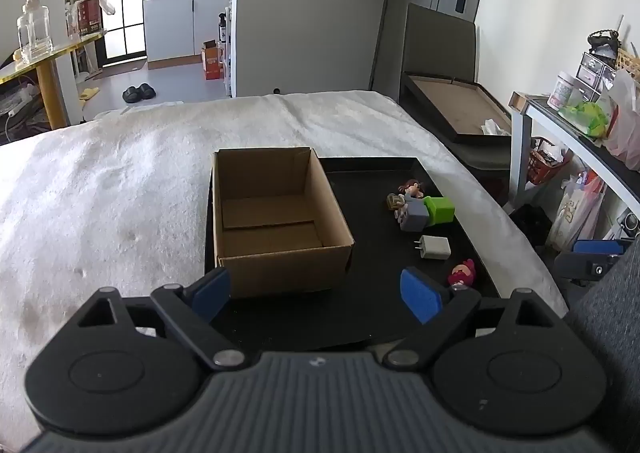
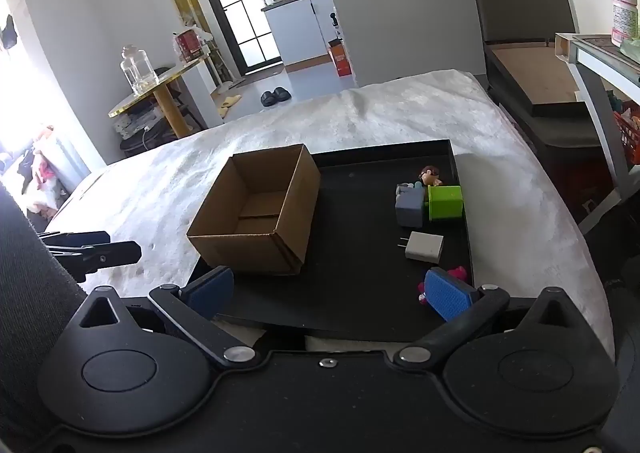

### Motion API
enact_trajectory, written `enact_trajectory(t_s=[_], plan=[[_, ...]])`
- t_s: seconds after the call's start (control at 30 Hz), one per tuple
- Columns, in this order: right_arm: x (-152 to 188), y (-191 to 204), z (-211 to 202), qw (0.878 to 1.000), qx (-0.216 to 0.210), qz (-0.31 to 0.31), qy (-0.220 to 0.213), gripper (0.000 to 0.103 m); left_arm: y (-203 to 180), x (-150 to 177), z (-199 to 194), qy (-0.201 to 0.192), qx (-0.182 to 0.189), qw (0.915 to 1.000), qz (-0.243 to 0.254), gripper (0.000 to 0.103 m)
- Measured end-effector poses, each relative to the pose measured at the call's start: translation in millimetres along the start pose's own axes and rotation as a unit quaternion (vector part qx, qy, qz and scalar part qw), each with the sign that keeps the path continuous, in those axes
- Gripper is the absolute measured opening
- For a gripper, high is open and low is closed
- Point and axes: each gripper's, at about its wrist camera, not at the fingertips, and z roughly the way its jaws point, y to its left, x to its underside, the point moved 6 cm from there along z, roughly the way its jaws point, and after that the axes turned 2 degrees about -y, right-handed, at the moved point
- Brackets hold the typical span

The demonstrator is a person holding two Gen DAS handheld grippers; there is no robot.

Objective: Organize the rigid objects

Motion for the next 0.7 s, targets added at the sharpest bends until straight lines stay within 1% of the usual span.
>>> enact_trajectory(t_s=[0.37,0.47,0.7], plan=[[0.1,0.4,-1.1,1.000,0.001,0.000,0.002,0.103,0.2,0.0,-0.5,-0.003,0.003,1.0000,-0.003,0.091],[-3.8,7.5,-2.7,1.000,0.002,0.000,0.003,0.103,-0.8,-0.4,-5.4,-0.004,0.002,1.0000,-0.003,0.091],[1.4,-0.1,-2.4,1.000,0.006,-0.007,0.001,0.103,-0.1,-4.0,-2.7,-0.004,0.006,0.9999,-0.014,0.091]])
